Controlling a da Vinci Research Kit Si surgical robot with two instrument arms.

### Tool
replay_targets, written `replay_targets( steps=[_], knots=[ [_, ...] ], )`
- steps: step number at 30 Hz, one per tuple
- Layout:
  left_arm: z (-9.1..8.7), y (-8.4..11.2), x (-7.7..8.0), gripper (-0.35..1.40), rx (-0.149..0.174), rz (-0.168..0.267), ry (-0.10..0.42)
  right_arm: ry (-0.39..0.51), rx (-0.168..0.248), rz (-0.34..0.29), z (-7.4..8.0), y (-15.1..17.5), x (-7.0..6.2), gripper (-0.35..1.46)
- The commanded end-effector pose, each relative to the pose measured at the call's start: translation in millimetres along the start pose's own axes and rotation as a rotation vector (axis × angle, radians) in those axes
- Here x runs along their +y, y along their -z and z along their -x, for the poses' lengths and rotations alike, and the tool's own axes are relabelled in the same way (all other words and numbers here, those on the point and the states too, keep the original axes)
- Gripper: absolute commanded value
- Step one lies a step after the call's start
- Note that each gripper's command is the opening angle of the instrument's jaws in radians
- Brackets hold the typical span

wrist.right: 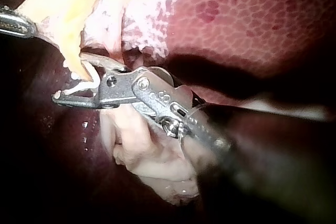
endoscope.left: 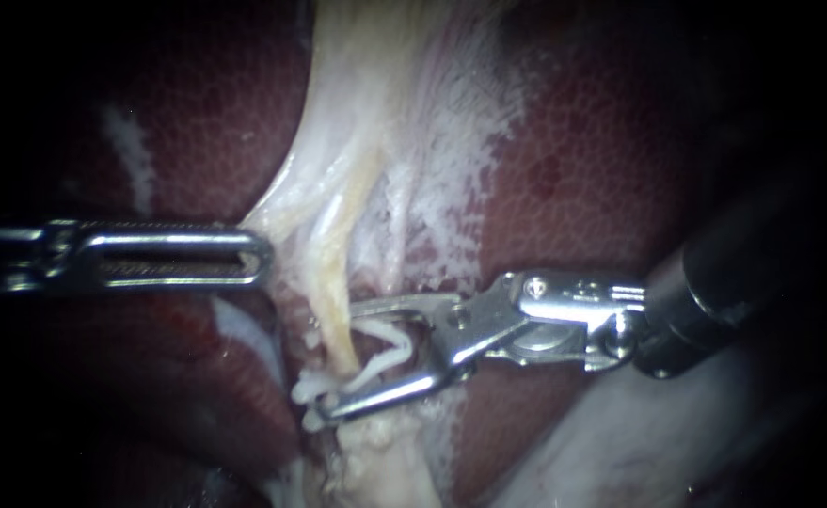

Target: Clipping third clip left tube

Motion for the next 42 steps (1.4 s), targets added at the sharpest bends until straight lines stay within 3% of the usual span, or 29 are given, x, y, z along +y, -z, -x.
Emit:
replay_targets(
  steps=[1, 7, 11, 18, 25, 33, 42],
  knots=[
    [0.0, -0.1, 0.0, -0.35, 0.0, -0.001, 0.0, 0.003, 0.0, -0.004, -0.1, -0.3, 0.2, 0.51],
    [0.0, -0.1, -0.1, -0.35, 0.0, 0.0, 0.0, 0.006, -0.001, -0.021, -0.9, -1.7, 1.2, 0.51],
    [-0.1, -0.1, -0.1, -0.35, 0.0, 0.0, 0.0, 0.001, 0.015, -0.026, -2.3, -2.0, 1.8, 0.51],
    [-0.1, -0.1, -0.1, -0.35, 0.0, 0.0, 0.0, -0.018, 0.053, -0.039, -5.8, -0.3, 2.7, 0.51],
    [-0.2, -0.1, -0.2, -0.35, -0.001, 0.0, 0.0, -0.002, 0.061, -0.017, -7.7, 1.7, 2.9, 0.51],
    [-0.2, -0.2, -0.2, -0.35, -0.001, 0.001, 0.0, -0.001, 0.061, -0.014, -7.4, 1.4, 3.4, 0.5],
    [-0.2, -0.3, -0.2, -0.35, -0.001, 0.001, 0.0, 0.015, 0.051, -0.002, -4.4, -1.9, 4.1, 0.5]
  ],
)
